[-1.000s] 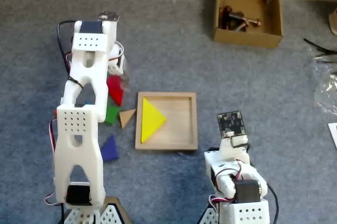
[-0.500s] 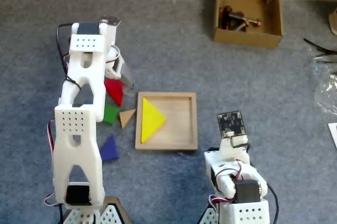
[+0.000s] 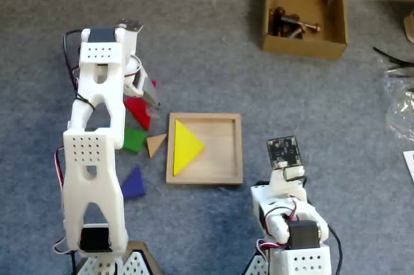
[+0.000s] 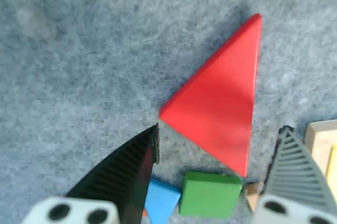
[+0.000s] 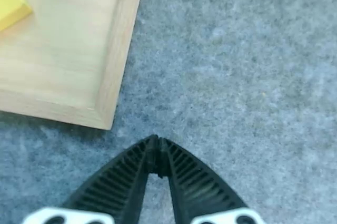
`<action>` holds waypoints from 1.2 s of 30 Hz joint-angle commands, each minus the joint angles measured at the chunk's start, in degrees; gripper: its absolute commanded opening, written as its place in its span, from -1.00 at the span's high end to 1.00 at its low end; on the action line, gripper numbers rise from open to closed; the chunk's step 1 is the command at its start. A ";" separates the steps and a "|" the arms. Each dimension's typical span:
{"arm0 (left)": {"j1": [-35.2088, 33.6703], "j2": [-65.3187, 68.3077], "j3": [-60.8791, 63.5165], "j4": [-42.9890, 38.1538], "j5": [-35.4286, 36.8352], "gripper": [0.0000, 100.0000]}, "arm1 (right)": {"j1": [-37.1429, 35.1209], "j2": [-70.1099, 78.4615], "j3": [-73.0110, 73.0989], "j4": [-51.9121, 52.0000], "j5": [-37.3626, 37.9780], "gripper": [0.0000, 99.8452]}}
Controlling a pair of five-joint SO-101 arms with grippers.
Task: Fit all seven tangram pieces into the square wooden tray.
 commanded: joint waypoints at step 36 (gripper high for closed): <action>1.36 6.46 -1.01 -6.15 -0.53 0.37 | -0.57 -0.48 6.73 -1.01 -0.44 0.99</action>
